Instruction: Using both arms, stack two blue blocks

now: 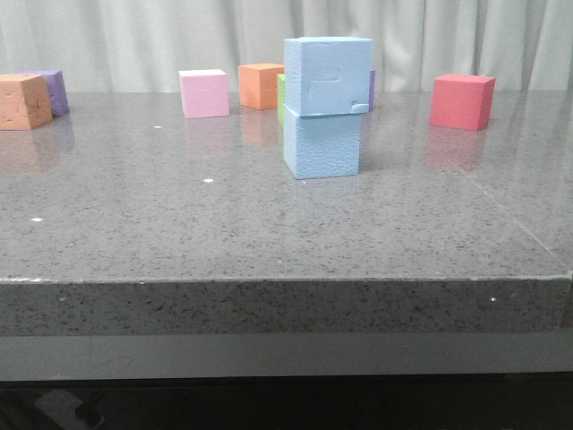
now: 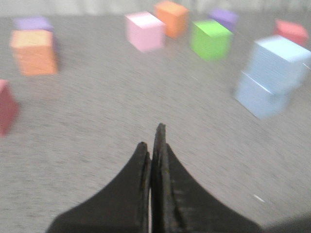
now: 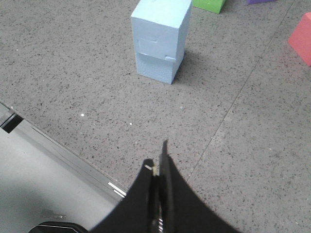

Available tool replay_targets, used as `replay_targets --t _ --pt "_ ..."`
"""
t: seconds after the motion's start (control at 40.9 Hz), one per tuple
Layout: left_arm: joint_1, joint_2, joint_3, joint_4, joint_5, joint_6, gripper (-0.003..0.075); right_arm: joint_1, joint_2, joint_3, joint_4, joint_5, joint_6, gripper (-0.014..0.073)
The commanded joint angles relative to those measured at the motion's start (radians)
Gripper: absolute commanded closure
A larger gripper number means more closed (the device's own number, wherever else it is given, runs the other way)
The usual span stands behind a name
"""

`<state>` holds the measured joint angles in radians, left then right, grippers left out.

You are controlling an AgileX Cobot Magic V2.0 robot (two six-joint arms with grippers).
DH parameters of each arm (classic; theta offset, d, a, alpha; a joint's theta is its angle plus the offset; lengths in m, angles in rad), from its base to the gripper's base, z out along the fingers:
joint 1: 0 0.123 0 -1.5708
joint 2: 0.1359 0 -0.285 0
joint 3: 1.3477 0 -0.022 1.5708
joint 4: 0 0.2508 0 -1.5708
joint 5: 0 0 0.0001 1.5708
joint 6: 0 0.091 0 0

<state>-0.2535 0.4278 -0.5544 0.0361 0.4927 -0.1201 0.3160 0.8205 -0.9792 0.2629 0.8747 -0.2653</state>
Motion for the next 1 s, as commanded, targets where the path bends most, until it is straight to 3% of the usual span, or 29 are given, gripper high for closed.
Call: replay_targets --t 0.0,0.196,0.44,0.612,0.979 --pt "0.097 -0.074 0.102 -0.019 -0.239 -0.004 0.0741 -0.007 -0.002 -0.025 0.002 -0.068 -0.008 0.0661" --pt "0.219 -0.257 0.373 -0.106 -0.437 -0.004 0.0741 -0.007 -0.002 -0.025 0.002 -0.068 -0.008 0.0661" --pt "0.226 -0.401 0.564 -0.111 -0.641 -0.004 0.0741 -0.007 -0.002 -0.025 0.002 -0.068 -0.008 0.0661" --pt "0.226 -0.454 0.563 -0.016 -0.647 -0.004 0.0741 -0.007 -0.002 -0.025 0.002 -0.069 -0.008 0.0661" --pt "0.226 -0.449 0.563 0.018 -0.615 -0.004 0.0741 -0.007 -0.002 -0.025 0.002 -0.067 -0.008 0.0661"
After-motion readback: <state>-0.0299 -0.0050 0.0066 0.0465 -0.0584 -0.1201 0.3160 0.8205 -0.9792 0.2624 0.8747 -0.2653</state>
